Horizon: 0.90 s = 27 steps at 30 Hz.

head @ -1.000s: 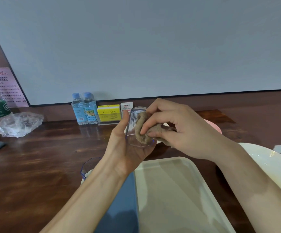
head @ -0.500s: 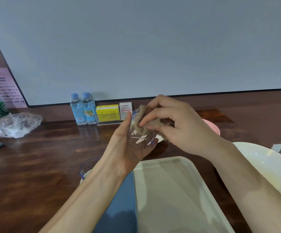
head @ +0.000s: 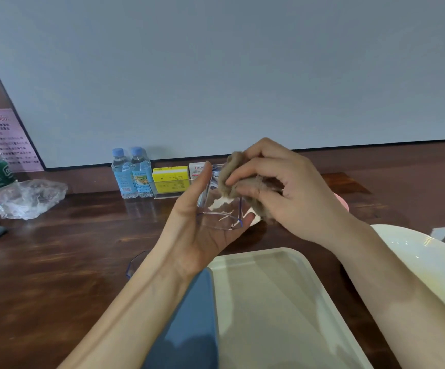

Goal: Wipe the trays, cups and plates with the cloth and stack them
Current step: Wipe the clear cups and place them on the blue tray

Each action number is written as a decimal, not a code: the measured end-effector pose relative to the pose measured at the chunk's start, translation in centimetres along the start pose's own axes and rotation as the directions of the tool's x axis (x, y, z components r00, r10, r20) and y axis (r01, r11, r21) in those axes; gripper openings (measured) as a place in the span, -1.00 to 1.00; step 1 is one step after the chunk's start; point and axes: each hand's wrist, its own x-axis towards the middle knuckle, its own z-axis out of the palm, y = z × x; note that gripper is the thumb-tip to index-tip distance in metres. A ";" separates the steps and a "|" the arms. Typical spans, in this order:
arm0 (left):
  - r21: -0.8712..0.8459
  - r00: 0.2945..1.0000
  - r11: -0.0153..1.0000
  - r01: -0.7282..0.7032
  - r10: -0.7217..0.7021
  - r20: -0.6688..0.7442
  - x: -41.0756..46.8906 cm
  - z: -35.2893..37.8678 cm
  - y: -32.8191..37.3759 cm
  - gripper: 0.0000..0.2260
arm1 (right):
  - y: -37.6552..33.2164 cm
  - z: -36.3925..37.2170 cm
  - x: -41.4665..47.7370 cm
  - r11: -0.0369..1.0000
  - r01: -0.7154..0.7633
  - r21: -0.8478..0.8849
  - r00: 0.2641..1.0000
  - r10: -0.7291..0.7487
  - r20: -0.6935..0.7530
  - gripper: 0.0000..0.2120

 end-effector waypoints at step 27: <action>0.057 1.000 0.998 0.000 0.000 -0.010 0.1 0.1 -0.6 -0.64 | -0.5 -0.3 -0.2 0.998 -0.038 0.050 0.996 0.034 0.085 -0.83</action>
